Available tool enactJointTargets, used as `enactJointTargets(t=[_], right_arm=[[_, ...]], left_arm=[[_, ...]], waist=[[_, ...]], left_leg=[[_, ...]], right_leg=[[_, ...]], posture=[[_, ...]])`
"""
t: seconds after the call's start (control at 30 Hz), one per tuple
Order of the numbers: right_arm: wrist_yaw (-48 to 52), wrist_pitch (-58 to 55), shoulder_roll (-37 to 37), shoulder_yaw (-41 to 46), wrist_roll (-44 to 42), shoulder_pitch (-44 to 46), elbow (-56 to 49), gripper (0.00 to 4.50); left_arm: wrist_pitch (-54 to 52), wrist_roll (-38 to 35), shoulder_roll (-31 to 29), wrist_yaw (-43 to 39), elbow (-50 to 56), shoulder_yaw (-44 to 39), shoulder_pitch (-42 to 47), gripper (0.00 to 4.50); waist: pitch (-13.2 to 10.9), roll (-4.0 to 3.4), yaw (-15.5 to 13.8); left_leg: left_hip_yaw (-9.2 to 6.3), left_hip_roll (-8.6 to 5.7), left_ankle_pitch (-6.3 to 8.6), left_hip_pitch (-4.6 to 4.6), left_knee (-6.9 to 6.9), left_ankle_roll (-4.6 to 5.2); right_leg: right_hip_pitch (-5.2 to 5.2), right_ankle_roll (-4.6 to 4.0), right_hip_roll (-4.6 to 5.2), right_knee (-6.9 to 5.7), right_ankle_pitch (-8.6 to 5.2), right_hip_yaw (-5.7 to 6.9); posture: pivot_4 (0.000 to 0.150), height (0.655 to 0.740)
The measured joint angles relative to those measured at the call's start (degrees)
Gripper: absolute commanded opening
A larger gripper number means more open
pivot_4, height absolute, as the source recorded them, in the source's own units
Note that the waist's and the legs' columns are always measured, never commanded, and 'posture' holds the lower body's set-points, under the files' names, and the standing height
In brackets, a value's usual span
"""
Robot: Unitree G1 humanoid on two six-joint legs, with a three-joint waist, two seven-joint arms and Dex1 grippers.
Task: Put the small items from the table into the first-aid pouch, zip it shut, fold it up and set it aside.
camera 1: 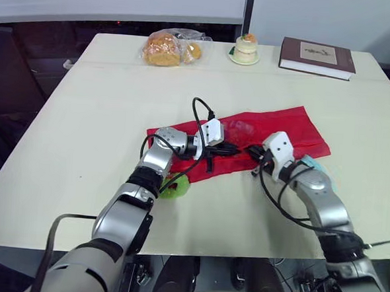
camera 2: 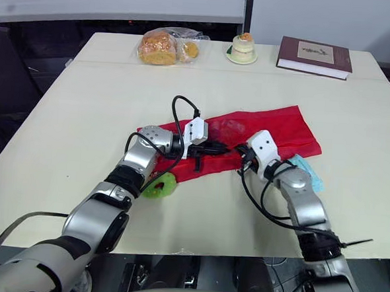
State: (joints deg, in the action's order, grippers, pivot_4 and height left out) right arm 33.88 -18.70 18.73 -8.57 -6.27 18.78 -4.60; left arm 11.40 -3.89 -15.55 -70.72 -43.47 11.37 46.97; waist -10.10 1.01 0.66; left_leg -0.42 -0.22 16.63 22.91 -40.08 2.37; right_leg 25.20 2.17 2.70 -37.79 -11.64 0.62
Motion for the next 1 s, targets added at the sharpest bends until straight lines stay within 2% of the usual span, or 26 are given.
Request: enactJointTargets(t=[0.23,0.4,0.47,0.53,0.73,1.0], right_arm=[[2.76,-2.77,6.8,10.87,-8.96,-13.15,-18.83,0.12],[3.84,-2.89,9.34,19.95,-15.08,-22.64,-25.26,0.12],[4.74,-2.84,10.03,23.56,-17.52,-26.85,-27.11,0.63],[6.25,-2.37,10.8,28.33,-20.11,-32.8,-29.47,1.44],[9.16,0.23,9.95,38.62,-27.4,-45.47,-33.91,4.46],[9.48,2.93,8.38,43.24,-33.06,-50.99,-37.51,4.46]], left_arm=[[1.29,1.41,-2.91,0.81,-0.75,0.03,0.03,0.0],[1.58,1.38,-5.95,0.16,0.25,-0.12,-0.76,0.0],[1.57,1.27,-6.68,-0.34,1.07,-0.15,-1.56,0.0],[1.57,0.9,-8.1,-0.59,1.91,-0.24,-2.49,0.0],[1.33,-0.04,-12.13,-1.49,4.55,-1.22,-4.78,0.0],[1.31,-0.58,-16.27,-2.4,4.58,-1.96,-5.75,0.0]], waist=[[0.0,0.01,0.02],[0.0,0.01,0.0],[0.0,0.0,-0.09],[0.0,0.01,-0.17],[0.01,-0.01,0.04],[0.02,0.0,-0.06]], left_leg=[[-0.01,0.02,0.0,-0.02,0.0,0.0],[0.0,0.06,0.01,-0.05,0.0,0.01],[0.0,0.06,0.01,-0.06,0.0,0.01],[-0.02,0.1,0.01,-0.07,0.0,0.01],[0.09,0.22,0.01,-0.17,0.0,0.01],[0.11,0.25,0.01,-0.16,0.0,0.01]], right_leg=[[-0.01,0.0,-0.01,-0.01,0.0,-0.01],[-0.03,0.0,-0.02,-0.02,-0.01,-0.01],[-0.04,0.01,-0.02,-0.01,-0.01,-0.01],[-0.06,0.01,-0.03,0.01,-0.01,0.0],[-0.09,0.0,-0.1,-0.01,-0.02,-0.07],[-0.1,0.0,-0.13,0.02,-0.02,-0.08]], posture=[[0.15,0.7289],[0.15,0.7289],[0.15,0.7289],[0.15,0.7289],[0.15,0.7289],[0.15,0.7289]])
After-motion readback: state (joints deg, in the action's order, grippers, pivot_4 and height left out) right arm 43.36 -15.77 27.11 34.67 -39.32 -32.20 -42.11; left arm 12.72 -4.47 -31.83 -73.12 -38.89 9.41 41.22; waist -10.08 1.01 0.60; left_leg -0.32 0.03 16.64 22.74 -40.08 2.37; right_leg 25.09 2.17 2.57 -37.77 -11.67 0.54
